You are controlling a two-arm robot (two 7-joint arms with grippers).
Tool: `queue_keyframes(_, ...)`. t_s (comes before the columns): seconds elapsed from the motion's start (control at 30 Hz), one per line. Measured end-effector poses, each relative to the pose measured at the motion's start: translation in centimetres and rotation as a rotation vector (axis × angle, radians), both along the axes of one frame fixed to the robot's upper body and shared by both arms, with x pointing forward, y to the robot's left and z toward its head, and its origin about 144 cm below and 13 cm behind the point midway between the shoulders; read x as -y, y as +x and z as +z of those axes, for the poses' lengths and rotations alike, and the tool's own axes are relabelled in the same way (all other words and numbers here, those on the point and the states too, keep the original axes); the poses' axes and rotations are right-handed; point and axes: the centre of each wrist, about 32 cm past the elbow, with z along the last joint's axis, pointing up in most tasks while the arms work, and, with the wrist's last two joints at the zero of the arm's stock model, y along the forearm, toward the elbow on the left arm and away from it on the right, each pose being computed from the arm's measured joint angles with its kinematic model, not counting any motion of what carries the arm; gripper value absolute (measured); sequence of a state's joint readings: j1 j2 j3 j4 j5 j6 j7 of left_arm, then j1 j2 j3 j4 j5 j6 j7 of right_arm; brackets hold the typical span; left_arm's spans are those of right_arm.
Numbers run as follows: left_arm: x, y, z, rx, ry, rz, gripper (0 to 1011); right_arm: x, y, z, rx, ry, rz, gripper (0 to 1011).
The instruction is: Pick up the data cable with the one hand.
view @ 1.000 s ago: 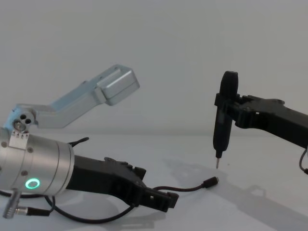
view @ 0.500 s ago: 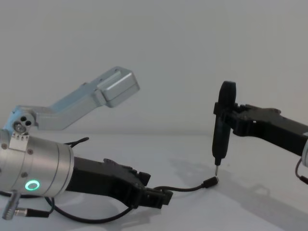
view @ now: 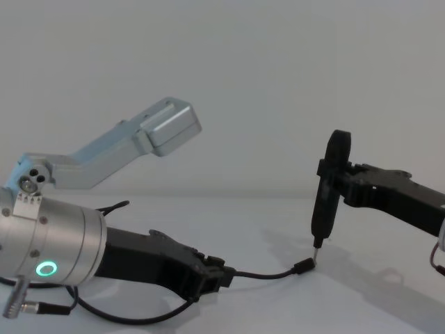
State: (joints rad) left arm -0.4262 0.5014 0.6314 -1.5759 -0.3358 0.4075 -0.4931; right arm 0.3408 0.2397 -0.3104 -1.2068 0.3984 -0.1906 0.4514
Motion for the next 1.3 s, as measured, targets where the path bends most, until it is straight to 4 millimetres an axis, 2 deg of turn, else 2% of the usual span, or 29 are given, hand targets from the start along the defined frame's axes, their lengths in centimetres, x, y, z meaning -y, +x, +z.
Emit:
queue_keyframes(0.1,0.0,0.0,0.0,0.0,0.0,0.0,140,0.2,0.0,0.0,0.002,0.007,-0.004,275)
queue_keyframes(0.13,0.0,0.0,0.0,0.0,0.0,0.0,86,0.3,-0.1,0.1,0.004,0.011,-0.005,275)
queue_keyframes(0.23,0.0,0.0,0.0,0.0,0.0,0.0,34,0.4,-0.2,0.5,0.018,0.019,-0.003,275)
queue_keyframes(0.73,0.0,0.0,0.0,0.0,0.0,0.0,34,0.7,-1.4,2.8,0.093,0.061,0.03,275)
queue_keyframes(1.3,0.0,0.0,0.0,0.001,0.0,0.0,34,0.6,-2.1,3.3,0.098,0.06,0.055,275)
